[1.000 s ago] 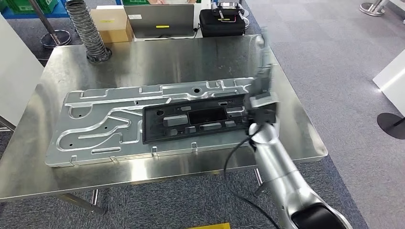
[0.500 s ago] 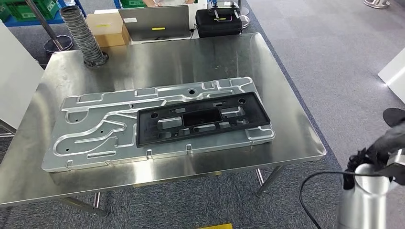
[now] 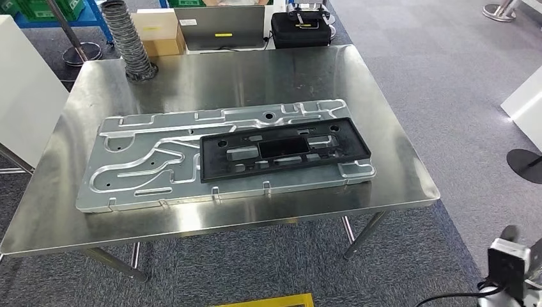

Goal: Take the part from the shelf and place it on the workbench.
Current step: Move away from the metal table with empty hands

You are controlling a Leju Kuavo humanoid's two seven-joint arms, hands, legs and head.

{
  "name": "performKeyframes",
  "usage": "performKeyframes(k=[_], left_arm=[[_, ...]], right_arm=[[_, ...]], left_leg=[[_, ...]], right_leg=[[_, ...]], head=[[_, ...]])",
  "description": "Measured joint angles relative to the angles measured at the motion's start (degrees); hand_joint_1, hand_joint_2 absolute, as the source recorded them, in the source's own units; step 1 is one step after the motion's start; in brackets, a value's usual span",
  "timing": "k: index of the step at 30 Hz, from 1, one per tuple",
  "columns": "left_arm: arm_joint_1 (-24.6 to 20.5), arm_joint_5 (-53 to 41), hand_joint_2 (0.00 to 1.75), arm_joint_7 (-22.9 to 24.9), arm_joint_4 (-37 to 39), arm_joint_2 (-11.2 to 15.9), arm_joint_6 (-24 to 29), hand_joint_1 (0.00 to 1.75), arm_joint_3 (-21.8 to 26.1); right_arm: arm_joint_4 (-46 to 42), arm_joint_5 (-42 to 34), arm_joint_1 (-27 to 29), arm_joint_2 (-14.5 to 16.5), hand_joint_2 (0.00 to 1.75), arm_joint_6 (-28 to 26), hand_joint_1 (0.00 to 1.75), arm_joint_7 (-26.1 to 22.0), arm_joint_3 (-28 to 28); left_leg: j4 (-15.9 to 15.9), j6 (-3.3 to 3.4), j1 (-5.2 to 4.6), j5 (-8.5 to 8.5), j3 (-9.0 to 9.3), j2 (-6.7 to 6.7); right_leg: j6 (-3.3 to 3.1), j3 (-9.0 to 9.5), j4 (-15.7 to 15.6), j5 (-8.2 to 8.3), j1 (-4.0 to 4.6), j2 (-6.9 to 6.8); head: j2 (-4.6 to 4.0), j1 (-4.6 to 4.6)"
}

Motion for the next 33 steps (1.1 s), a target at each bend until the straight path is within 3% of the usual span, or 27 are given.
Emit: performKeyframes(k=[1,2,4,6,8,10,11,12,13,15,16,17,18,19,21,22,23,25,26,27,30,31,32,33], left_arm=[[0.1,-0.1,0.0,0.1,0.0,-0.1,0.0,0.0,0.0],[0.1,-0.1,0.0,0.1,0.0,-0.1,0.0,0.0,0.0],[0.1,-0.2,0.0,0.4,0.0,-0.2,0.0,0.0,0.0],[0.1,-0.2,0.0,0.6,0.0,-0.3,-0.1,0.0,0.0],[0.0,-0.2,0.0,0.9,0.0,-0.5,-0.1,0.0,0.0],[0.3,-0.3,0.0,1.1,0.0,-0.6,-0.1,0.0,0.0],[0.5,-0.4,0.0,1.1,0.0,-0.6,-0.1,0.0,0.0],[0.6,-0.5,0.0,1.2,0.0,-0.7,-0.1,0.0,0.0],[0.8,-0.7,0.0,1.2,0.0,-0.9,-0.1,0.0,0.0],[0.9,-1.2,0.0,1.4,0.0,-1.3,-0.3,0.0,0.0],[1.0,-1.5,0.0,1.6,0.0,-1.5,-0.5,0.0,0.0],[1.1,-2.0,0.0,1.9,0.0,-1.6,-0.7,0.0,-0.1],[1.2,-2.4,0.0,2.2,0.0,-1.8,-0.9,0.0,-0.2],[1.2,-2.9,0.0,2.5,0.1,-2.0,-1.0,0.0,-0.3],[1.1,-3.6,0.0,3.0,0.1,-2.3,-1.2,0.0,-0.5],[1.0,-3.9,0.0,3.1,0.1,-2.4,-1.3,0.0,-0.7],[0.9,-4.3,0.0,3.3,0.1,-2.6,-1.6,0.0,-0.9],[1.0,-5.2,0.0,3.7,0.1,-2.9,-2.2,0.0,-1.5],[1.0,-5.6,0.0,3.9,0.2,-3.1,-2.5,0.0,-1.8],[1.1,-5.9,0.0,4.0,0.2,-3.3,-2.7,0.0,-2.1],[1.1,-6.5,0.0,4.1,0.2,-3.6,-3.0,0.0,-2.8],[1.2,-6.6,0.0,4.1,0.2,-3.7,-3.0,0.0,-3.0],[1.2,-6.8,0.0,4.1,0.2,-3.7,-3.1,0.0,-3.1],[1.2,-7.0,0.0,4.1,0.2,-3.8,-3.1,0.0,-3.1]], right_arm=[[3.0,1.4,0.4,0.4,0.0,-1.4,0.0,0.0,-0.2],[6.3,2.9,0.7,0.7,0.0,-2.9,0.0,0.0,-0.2],[13.4,6.0,0.5,0.8,0.0,-5.6,0.0,0.0,-0.4],[20.9,8.9,-0.1,0.7,0.0,-7.2,0.0,0.0,-0.5],[28.4,11.3,-0.9,0.5,0.0,-8.4,0.0,0.1,-0.7],[36.8,14.5,-1.9,0.2,0.0,-9.5,0.0,1.1,-0.9],[41.3,16.6,-2.5,-0.1,0.0,-9.9,0.0,2.5,-1.0],[45.9,18.8,-3.0,-0.3,0.0,-10.0,0.0,4.5,-1.1],[50.1,20.7,-3.3,-0.5,0.0,-9.7,0.0,6.8,-1.1],[57.6,22.9,-3.4,-0.7,0.0,-7.8,0.0,12.7,-1.1],[60.7,23.1,-3.5,-0.6,0.0,-6.3,0.0,15.8,-1.1],[63.3,22.9,-3.5,-0.4,0.0,-4.5,0.0,18.8,-1.1],[65.4,22.5,-3.5,-0.1,0.0,-2.7,0.0,21.8,-1.3],[67.1,22.1,-3.6,0.3,0.0,-1.0,0.0,24.1,-1.6],[69.7,21.5,-3.7,1.3,0.0,1.3,0.0,27.5,-2.0],[70.8,21.3,-3.8,1.7,0.0,2.4,0.0,28.8,-2.2],[71.7,21.0,-3.9,2.1,0.0,3.7,0.0,30.1,-2.4],[73.1,20.4,-4.2,2.6,0.0,7.1,0.0,33.0,-3.1],[73.7,20.3,-4.3,3.0,0.0,8.8,0.0,34.1,-3.4],[74.1,20.3,-4.4,3.4,0.0,10.3,0.0,35.0,-3.6],[75.1,20.0,-4.6,4.7,0.0,13.5,0.0,36.3,-4.1],[75.3,19.7,-4.7,5.1,0.0,14.1,0.0,36.5,-4.3],[75.5,19.4,-4.8,5.5,0.0,14.5,0.0,36.7,-4.6],[75.6,19.2,-4.9,5.8,0.0,14.9,0.0,36.9,-4.8]], left_leg=[[0.1,-0.06,-0.06,0.48,-0.77,0.0],[0.2,-0.18,-0.09,0.94,-1.52,0.01],[0.6,-0.53,-0.09,1.8,-2.81,0.05],[0.8,-1.06,-0.17,2.58,-3.48,0.05],[0.7,-1.74,-0.15,3.39,-3.48,0.03],[0.6,-2.48,0.01,3.92,-3.59,-0.02],[1.2,-2.77,0.1,2.94,-3.97,-0.03],[2.8,-3.0,0.15,0.77,-4.59,-0.04],[5.6,-3.16,0.25,-2.47,-5.41,-0.04],[13.2,-3.48,0.27,-8.29,-6.83,-0.01],[16.1,-3.59,0.27,-9.3,-6.84,0.0],[17.4,-3.62,0.28,-8.84,-6.04,0.0],[16.6,-3.55,0.27,-7.37,-4.24,0.0],[13.9,-3.36,0.25,-5.85,-1.52,-0.01],[5.0,-2.72,0.07,-5.58,5.17,-0.03],[1.6,-2.39,-0.1,-6.18,7.4,-0.03],[-0.6,-2.04,-0.27,-6.81,8.57,-0.02],[-1.2,-1.41,-0.36,-6.05,8.17,0.08],[-1.4,-0.98,-0.27,-5.36,7.67,0.22],[-1.5,-0.59,-0.15,-4.53,6.99,0.36],[-1.6,-0.04,-0.07,-2.12,4.08,0.62],[-1.5,-0.11,-0.09,-1.35,3.0,0.67],[-1.3,-0.24,-0.09,-0.59,1.9,0.73],[-1.1,-0.4,-0.07,0.12,0.79,0.78]], right_leg=[[0.12,-0.09,2.0,-0.57,-0.08,0.0],[0.15,0.95,1.8,0.11,-0.11,0.0],[-0.08,6.21,-4.7,2.96,-0.13,0.0],[-0.71,11.57,-12.5,3.9,0.14,0.08],[-1.52,13.13,-15.3,3.63,0.55,0.15],[-2.39,12.54,-15.5,4.6,0.55,0.06],[-2.84,12.0,-15.6,5.29,0.48,-0.03],[-3.23,11.33,-15.8,6.02,0.38,-0.16],[-3.48,10.53,-15.8,6.72,0.37,-0.34],[-3.68,8.66,-15.7,8.09,0.45,-0.57],[-3.66,7.65,-15.5,8.77,0.5,-0.69],[-3.62,6.65,-15.3,9.38,0.53,-0.76],[-3.55,5.67,-15.0,9.92,0.55,-0.8],[-3.46,4.76,-14.7,10.4,0.58,-0.81],[-3.13,3.37,-13.9,11.28,0.7,-0.73],[-2.86,3.06,-13.8,11.77,0.72,-0.69],[-2.52,2.91,-13.7,12.3,0.67,-0.65],[-1.78,2.8,-14.1,13.27,0.58,-0.52],[-1.43,2.49,-13.7,12.66,0.52,-0.38],[-1.12,1.93,-12.5,10.85,0.48,-0.23],[-0.31,-0.77,-2.6,1.67,0.15,-0.01],[-0.11,-1.27,1.0,0.15,0.07,-0.01],[0.04,-1.04,3.3,0.21,-0.01,-0.01],[0.11,0.18,3.6,1.62,-0.09,-0.01]], head=[[0.0,0.0],[0.0,0.0],[0.0,-0.01],[0.0,-0.02],[0.0,-0.02],[0.0,0.0],[0.0,0.0],[0.0,-0.01],[0.0,-0.02],[0.0,-0.01],[0.0,-0.01],[0.0,-0.01],[0.0,-0.02],[0.0,-0.02],[0.0,-0.02],[0.0,-0.01],[0.0,0.0],[0.0,0.0],[0.0,-0.01],[0.0,-0.01],[0.0,0.0],[0.0,-0.01],[0.0,0.0],[0.0,0.0]])
